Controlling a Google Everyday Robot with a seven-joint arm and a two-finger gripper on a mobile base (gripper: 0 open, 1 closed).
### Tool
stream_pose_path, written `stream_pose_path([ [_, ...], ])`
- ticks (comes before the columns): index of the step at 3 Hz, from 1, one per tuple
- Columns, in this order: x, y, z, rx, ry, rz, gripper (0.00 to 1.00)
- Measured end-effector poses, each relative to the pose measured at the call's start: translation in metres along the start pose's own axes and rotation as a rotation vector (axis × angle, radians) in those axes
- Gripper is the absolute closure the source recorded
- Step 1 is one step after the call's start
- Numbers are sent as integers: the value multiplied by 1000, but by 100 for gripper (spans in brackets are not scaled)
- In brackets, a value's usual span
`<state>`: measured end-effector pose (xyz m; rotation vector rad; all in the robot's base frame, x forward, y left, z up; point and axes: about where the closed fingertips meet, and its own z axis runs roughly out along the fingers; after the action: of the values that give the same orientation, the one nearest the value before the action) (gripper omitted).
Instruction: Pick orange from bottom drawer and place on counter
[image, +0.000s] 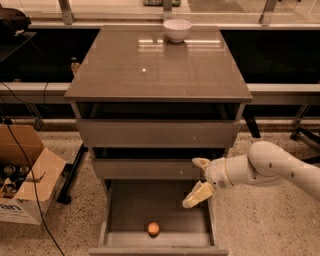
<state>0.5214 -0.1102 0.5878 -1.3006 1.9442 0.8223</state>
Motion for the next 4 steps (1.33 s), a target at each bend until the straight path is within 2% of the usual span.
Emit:
stream_pose_path([
  [1, 17, -4, 13, 12, 30, 18, 0],
  [2, 44, -6, 39, 23, 36, 21, 0],
  [4, 103, -13, 106, 24, -6, 68, 0],
])
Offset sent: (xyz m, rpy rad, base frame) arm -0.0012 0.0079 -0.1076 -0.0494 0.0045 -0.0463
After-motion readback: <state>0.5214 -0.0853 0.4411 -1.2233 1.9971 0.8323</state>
